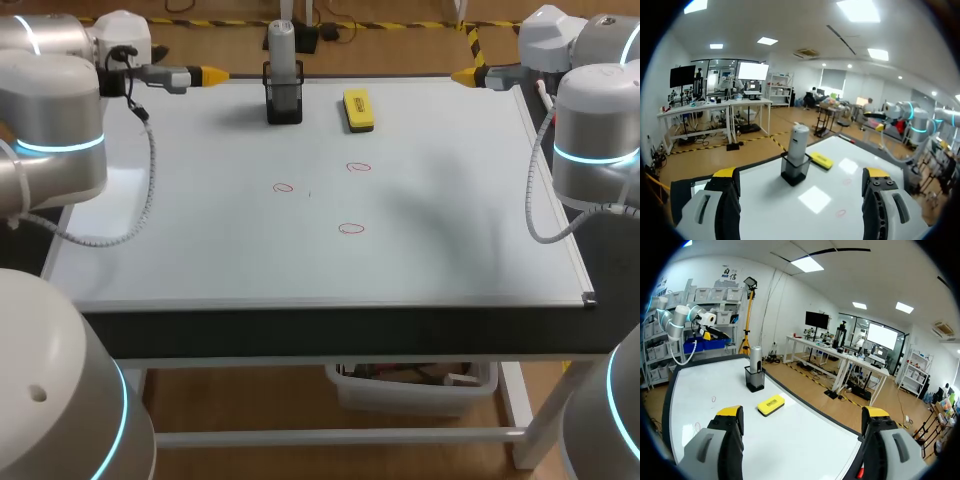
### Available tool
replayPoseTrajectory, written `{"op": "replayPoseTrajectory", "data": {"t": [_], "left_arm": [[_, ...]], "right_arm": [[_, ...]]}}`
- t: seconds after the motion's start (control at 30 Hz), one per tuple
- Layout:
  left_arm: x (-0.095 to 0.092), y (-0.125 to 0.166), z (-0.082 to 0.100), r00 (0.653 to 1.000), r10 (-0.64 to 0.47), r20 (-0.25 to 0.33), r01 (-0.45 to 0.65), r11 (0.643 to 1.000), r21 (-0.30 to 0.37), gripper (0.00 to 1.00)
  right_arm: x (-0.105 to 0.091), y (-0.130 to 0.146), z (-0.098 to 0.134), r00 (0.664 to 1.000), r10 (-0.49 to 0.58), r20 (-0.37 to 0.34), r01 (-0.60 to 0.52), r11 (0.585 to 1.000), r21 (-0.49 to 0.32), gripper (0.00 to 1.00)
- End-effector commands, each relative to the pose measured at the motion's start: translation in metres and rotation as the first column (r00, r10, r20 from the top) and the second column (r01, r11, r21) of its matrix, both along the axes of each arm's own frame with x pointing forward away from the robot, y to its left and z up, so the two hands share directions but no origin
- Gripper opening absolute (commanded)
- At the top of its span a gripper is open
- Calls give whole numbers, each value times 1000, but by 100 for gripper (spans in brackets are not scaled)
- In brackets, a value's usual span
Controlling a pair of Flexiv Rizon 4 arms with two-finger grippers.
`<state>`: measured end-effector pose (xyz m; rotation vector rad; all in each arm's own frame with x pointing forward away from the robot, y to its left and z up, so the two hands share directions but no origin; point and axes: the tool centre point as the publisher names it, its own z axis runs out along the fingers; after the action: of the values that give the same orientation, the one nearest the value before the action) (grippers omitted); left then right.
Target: Pick up the inspection probe, press it on each red-marked spot on the whiteboard one by one, put down the probe, pick up the eraser, and wipe off all the red marks.
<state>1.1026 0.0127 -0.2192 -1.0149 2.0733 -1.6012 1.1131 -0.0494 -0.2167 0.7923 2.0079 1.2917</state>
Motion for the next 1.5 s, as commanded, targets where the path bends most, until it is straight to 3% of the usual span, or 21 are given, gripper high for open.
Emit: {"op": "replayPoseTrajectory", "data": {"t": [0.03,0.6,0.9,1.5], "left_arm": [[17,2,-7,999,-45,7,45,999,-26,100],[62,-12,-12,965,-237,110,246,967,-69,100],[77,-29,-25,922,-365,132,381,915,-130,100],[108,-52,-30,868,-461,185,487,863,-133,100]], "right_arm": [[1,0,0,1000,0,-2,0,1000,-2,100],[1,0,0,1000,0,-2,0,1000,-2,100],[1,0,0,1000,0,-2,0,1000,-2,100],[1,0,0,1000,0,-2,0,1000,-2,100]]}}
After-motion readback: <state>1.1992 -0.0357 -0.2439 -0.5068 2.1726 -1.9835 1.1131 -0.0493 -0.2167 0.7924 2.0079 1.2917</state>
